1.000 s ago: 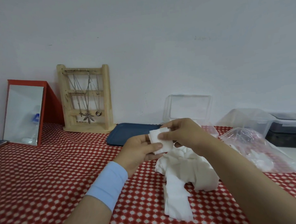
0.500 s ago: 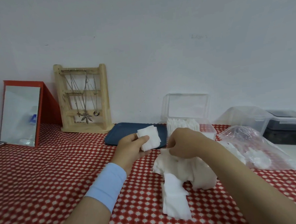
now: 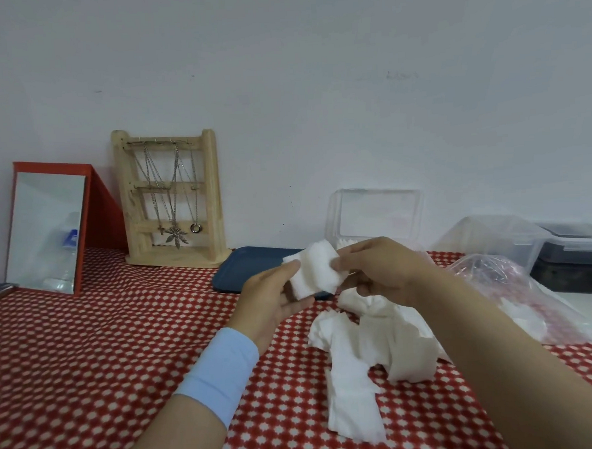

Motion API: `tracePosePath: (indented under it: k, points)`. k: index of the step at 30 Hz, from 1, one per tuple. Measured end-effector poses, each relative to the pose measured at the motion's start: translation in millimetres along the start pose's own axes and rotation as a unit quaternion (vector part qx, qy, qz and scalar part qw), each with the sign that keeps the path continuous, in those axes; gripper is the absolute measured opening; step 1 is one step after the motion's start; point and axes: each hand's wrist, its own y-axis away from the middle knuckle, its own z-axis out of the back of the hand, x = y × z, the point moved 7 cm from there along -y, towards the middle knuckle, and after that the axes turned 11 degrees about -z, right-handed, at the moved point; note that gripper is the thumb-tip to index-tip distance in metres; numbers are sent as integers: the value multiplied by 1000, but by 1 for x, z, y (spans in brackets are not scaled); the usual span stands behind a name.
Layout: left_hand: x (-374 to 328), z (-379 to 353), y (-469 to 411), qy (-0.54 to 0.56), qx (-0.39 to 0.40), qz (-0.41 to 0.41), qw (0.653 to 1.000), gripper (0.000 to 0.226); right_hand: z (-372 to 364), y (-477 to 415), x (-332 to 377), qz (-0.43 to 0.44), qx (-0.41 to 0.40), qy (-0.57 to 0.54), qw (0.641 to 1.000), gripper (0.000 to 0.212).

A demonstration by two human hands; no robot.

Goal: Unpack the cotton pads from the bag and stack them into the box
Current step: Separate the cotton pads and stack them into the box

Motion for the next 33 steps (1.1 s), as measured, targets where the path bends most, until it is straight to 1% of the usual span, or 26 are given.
tracePosePath:
  k: [3, 5, 7, 9, 11, 12, 15, 17, 19, 22, 27, 30, 33]
  points:
    - [-5, -8, 3, -53, 38, -32, 997, 26, -5, -1, 0, 16, -18, 25, 999, 18]
    - [-8, -7, 4, -99, 37, -56, 993, 29, -10, 1, 2, 24, -8, 35, 999, 18]
    - [-10, -5, 4, -120, 32, -70, 990, 27, -13, 4, 4, 35, -18, 66, 997, 20]
    - [-11, -6, 4, -102, 36, -67, 992, 21, -10, 4, 4, 46, -44, 85, 994, 21]
    - [-9, -4, 3, -65, 27, -55, 996, 13, -4, 2, 4, 51, -54, 57, 996, 23]
    - [-8, -1, 2, -52, 14, -50, 997, 11, -2, 1, 4, 55, -44, 29, 997, 25]
    - [-6, 10, 0, -48, -28, -39, 998, 7, -1, -2, 6, 54, 22, -52, 997, 27]
    - [-4, 11, 0, -47, -34, -31, 998, 6, -3, -4, 4, 36, 54, -69, 996, 26]
    - [-2, 7, 1, -37, -24, -19, 999, 7, -6, -6, 0, 19, 65, -69, 995, 25]
    - [0, 1, 3, -26, -11, -4, 1000, 14, -3, -9, -5, 10, 40, -43, 998, 23]
    - [-2, 2, 5, -40, -15, -14, 999, 10, 5, -5, 4, 32, -7, -14, 999, 21]
    - [-2, 0, 6, -44, 0, -10, 999, 16, -1, 0, 9, 37, -9, 17, 999, 22]
    - [-1, -8, 7, -37, 31, 3, 999, 21, -7, 1, 7, 44, -22, 24, 998, 24]
